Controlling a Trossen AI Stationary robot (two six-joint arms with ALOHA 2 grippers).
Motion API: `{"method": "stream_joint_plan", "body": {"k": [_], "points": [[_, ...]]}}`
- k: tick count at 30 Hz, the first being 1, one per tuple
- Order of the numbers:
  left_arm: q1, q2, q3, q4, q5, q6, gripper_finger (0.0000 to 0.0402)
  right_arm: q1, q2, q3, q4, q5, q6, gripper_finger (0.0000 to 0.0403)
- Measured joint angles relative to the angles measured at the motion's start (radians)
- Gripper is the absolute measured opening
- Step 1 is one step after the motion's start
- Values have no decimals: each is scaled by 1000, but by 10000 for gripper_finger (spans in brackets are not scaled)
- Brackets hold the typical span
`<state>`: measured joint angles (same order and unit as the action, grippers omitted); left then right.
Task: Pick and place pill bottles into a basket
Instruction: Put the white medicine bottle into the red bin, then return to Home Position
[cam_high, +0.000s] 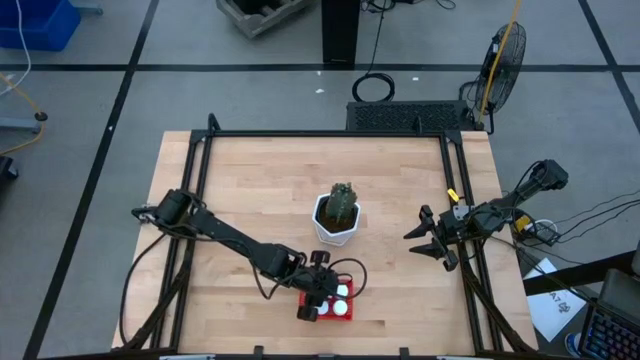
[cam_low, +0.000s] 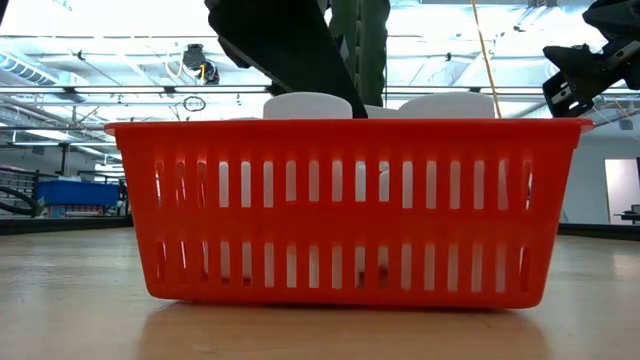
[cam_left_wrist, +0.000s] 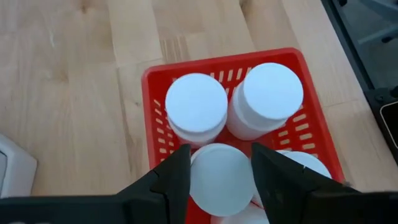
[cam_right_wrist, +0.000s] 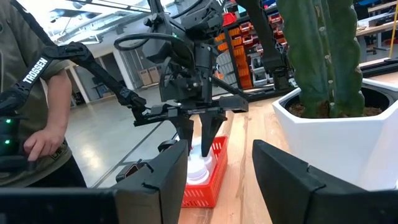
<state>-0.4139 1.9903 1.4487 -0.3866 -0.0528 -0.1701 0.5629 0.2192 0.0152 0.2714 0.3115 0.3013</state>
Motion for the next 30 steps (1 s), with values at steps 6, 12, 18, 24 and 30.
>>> {"method": "stream_joint_plan", "body": {"k": [6,12,18,24,30], "points": [[10,-5,0,-6,0,-27,168,0,0,0,0,0,0,175],[12,-37,-1,-3,0,-48,197,0,0,0,0,0,0,172],[14,-89,-1,-43,0,-104,219,0,0,0,1,0,0,175],[14,-153,-1,-120,0,-94,171,0,2,0,1,0,0,172],[14,-298,-88,-151,-26,-71,21,0,5,0,0,0,0,175]]}}
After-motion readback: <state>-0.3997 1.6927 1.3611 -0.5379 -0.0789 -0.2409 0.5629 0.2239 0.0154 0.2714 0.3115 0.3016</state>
